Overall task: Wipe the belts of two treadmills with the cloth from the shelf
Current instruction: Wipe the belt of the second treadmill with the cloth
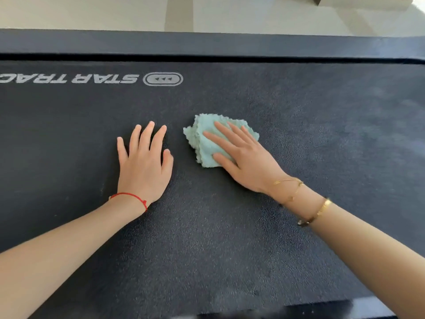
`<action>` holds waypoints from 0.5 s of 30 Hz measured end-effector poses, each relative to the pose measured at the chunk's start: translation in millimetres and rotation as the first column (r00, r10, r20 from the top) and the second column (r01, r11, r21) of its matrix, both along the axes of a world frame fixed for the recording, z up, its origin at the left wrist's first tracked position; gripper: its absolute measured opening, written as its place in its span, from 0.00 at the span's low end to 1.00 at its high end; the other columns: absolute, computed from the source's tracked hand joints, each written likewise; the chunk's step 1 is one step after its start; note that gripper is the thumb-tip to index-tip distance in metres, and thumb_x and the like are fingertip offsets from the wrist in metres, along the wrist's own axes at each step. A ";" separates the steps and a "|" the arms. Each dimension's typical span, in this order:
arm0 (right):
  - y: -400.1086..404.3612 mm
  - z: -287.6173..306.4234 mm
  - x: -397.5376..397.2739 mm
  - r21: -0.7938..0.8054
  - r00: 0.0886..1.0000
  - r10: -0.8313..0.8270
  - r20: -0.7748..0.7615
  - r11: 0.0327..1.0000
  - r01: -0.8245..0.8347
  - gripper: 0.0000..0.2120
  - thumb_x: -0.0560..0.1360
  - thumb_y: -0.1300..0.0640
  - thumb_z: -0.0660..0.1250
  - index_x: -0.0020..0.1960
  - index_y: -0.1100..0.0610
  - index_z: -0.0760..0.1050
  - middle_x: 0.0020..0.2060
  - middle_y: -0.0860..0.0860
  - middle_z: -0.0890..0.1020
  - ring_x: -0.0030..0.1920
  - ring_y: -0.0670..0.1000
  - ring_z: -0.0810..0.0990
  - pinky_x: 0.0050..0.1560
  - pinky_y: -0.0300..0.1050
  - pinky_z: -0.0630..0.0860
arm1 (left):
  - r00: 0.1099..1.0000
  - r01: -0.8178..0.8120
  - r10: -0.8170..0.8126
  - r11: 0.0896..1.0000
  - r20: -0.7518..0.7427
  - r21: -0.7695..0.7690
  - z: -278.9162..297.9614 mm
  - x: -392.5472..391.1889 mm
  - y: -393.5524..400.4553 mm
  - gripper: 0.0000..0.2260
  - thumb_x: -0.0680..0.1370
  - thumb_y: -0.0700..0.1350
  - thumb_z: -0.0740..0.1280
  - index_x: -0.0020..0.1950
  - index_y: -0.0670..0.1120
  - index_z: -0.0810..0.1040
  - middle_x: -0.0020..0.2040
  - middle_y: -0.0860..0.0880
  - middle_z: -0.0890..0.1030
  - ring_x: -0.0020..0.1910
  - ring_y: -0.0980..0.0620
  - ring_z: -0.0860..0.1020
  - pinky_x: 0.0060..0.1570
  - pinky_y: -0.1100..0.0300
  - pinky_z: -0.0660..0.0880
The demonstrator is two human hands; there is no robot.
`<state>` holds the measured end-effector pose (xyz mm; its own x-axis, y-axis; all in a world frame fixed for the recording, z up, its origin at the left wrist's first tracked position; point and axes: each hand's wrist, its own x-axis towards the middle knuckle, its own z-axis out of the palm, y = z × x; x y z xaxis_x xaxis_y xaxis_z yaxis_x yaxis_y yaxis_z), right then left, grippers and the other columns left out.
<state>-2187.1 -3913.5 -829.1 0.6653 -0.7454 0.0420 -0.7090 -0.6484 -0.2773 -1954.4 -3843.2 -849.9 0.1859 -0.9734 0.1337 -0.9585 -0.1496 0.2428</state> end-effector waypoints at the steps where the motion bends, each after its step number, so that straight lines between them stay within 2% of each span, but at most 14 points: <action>1: -5.0 1.0 -9.1 0.006 1.000 -0.004 0.007 1.000 0.004 0.24 0.83 0.43 0.49 0.78 0.43 0.55 0.79 0.48 0.54 0.79 0.52 0.49 0.77 0.43 0.38 | 1.000 -0.001 0.001 1.000 0.002 0.002 0.0 0.0 -0.1 0.25 0.82 0.51 0.50 0.79 0.49 0.60 0.79 0.46 0.60 0.79 0.44 0.54 0.75 0.35 0.49; 3: -32.6 0.8 -20.4 0.002 0.996 -0.090 0.025 0.996 0.090 0.24 0.83 0.45 0.52 0.78 0.44 0.56 0.79 0.49 0.55 0.79 0.53 0.50 0.75 0.40 0.37 | 1.000 -0.004 0.004 1.000 0.012 0.003 0.5 -0.6 -0.5 0.27 0.80 0.53 0.48 0.79 0.48 0.60 0.79 0.46 0.60 0.79 0.44 0.54 0.75 0.35 0.49; 6: -105.6 -1.8 -19.4 -0.019 0.957 -0.290 -0.004 0.957 0.290 0.24 0.84 0.46 0.52 0.79 0.48 0.56 0.79 0.53 0.55 0.78 0.57 0.51 0.77 0.47 0.42 | 1.000 -0.009 0.009 1.000 0.020 0.000 1.3 -1.9 -1.5 0.27 0.80 0.53 0.47 0.78 0.48 0.61 0.78 0.45 0.61 0.79 0.43 0.55 0.74 0.34 0.50; 9: -169.4 -0.7 9.2 0.020 0.900 -0.431 -0.071 0.901 0.433 0.25 0.84 0.44 0.47 0.79 0.47 0.51 0.79 0.53 0.51 0.79 0.58 0.48 0.77 0.53 0.41 | 1.000 -0.008 0.008 1.000 0.023 0.001 2.3 -3.4 -1.7 0.27 0.79 0.53 0.47 0.78 0.47 0.62 0.78 0.45 0.62 0.78 0.43 0.56 0.74 0.33 0.51; 12: -182.1 1.3 61.6 0.024 0.924 -0.372 -0.091 0.927 0.376 0.26 0.83 0.44 0.47 0.79 0.48 0.52 0.79 0.53 0.51 0.79 0.59 0.47 0.77 0.55 0.41 | 1.000 -0.006 0.006 1.000 0.029 -0.005 2.1 -2.6 -1.5 0.27 0.79 0.52 0.47 0.78 0.47 0.63 0.78 0.45 0.62 0.78 0.43 0.56 0.74 0.33 0.52; 15: -157.3 -1.1 95.4 0.029 0.984 -0.167 -0.065 0.985 0.170 0.25 0.84 0.44 0.48 0.79 0.47 0.54 0.79 0.52 0.52 0.79 0.57 0.47 0.77 0.53 0.40 | 1.000 -0.013 0.013 1.000 0.021 -0.013 2.4 -2.5 -1.8 0.27 0.79 0.52 0.47 0.77 0.47 0.64 0.78 0.45 0.63 0.78 0.43 0.57 0.74 0.34 0.51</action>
